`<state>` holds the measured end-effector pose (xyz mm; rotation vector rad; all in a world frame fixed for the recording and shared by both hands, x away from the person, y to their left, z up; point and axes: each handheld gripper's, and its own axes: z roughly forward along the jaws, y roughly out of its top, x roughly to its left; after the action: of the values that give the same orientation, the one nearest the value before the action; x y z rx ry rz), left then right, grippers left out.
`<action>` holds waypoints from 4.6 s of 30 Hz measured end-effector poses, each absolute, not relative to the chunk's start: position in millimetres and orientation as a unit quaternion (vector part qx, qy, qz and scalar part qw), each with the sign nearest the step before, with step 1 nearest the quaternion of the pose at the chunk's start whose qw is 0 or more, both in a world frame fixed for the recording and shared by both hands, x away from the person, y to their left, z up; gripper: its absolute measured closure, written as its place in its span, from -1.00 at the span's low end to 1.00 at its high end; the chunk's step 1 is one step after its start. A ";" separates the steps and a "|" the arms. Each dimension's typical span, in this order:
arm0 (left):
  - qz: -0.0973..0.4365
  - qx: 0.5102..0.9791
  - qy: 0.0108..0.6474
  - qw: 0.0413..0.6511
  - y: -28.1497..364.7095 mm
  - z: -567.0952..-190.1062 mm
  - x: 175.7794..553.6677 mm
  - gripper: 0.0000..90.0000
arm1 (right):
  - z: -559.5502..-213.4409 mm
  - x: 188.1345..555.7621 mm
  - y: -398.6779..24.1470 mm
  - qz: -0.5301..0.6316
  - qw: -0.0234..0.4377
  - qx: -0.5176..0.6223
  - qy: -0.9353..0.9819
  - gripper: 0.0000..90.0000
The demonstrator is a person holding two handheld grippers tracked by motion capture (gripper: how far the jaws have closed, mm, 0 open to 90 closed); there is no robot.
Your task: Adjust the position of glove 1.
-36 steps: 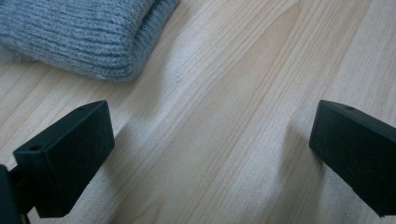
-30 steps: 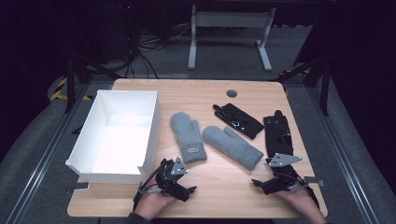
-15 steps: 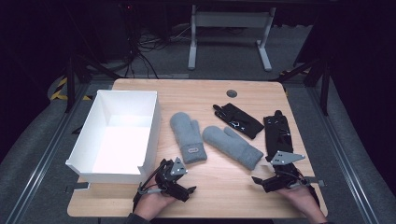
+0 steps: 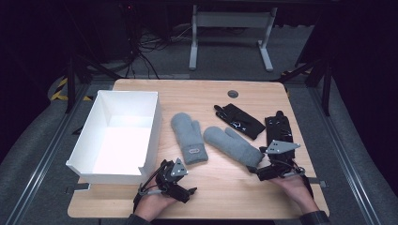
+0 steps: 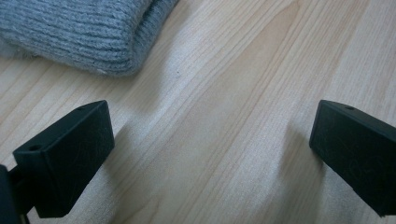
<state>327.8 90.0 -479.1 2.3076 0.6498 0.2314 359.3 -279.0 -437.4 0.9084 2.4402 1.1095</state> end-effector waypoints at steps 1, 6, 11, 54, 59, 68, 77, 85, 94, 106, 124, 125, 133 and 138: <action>0.090 0.895 0.252 0.358 90.1 -479.1 327.8 -0.99 | -436.2 361.7 -277.3 0.388 0.153 0.317 0.852 -0.80; 0.089 0.895 0.251 0.358 90.5 -479.1 327.3 -0.99 | -432.3 375.7 -267.7 0.391 0.142 0.315 0.853 -0.73; 0.090 0.895 0.251 0.358 90.5 -479.1 327.4 -0.99 | -431.0 388.3 -258.3 0.391 0.143 0.312 0.854 -0.67; 0.089 0.895 0.252 0.358 90.6 -479.0 327.3 -0.99 | -421.1 353.0 -256.0 0.386 0.130 0.306 0.860 0.80; 0.089 0.895 0.251 0.358 90.6 -479.0 327.3 -0.99 | -426.6 337.5 -250.1 0.378 0.121 0.296 0.869 0.76; 0.090 0.894 0.255 0.358 90.1 -478.9 326.8 -0.99 | -417.8 330.0 -254.9 0.398 0.133 0.290 0.860 0.16; 0.049 0.875 0.272 0.396 89.8 -455.1 321.7 0.28 | -418.1 340.1 -299.3 0.390 0.148 0.324 0.849 0.96; 0.036 0.886 0.265 0.380 64.2 -448.8 336.5 1.00 | -434.2 342.8 -314.8 0.359 0.125 0.322 0.867 1.00; 0.032 0.893 0.259 0.367 26.3 -453.8 355.9 1.00 | -441.1 340.0 -318.0 0.343 0.113 0.310 0.879 1.00; 0.035 0.893 0.258 0.367 2.1 -453.3 372.0 1.00 | -440.3 334.5 -308.1 0.343 0.088 0.284 0.891 1.00; 0.027 0.892 0.255 0.372 -3.0 -454.0 373.5 1.00 | -445.9 326.6 -273.3 0.364 0.029 0.218 0.905 1.00; 0.028 0.892 0.255 0.373 -2.7 -453.9 373.5 1.00 | -446.3 326.6 -270.9 0.367 0.026 0.213 0.905 1.00; 0.031 0.890 0.258 0.375 0.8 -453.2 375.2 1.00 | -448.5 324.7 -247.8 0.369 0.008 0.184 0.911 1.00; 0.029 0.891 0.257 0.374 1.7 -452.6 376.4 1.00 | -449.4 324.1 -234.7 0.366 0.010 0.172 0.915 1.00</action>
<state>376.4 1.7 -452.6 2.2811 0.6575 0.0737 324.1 -234.7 -449.4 0.5366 2.8557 1.1433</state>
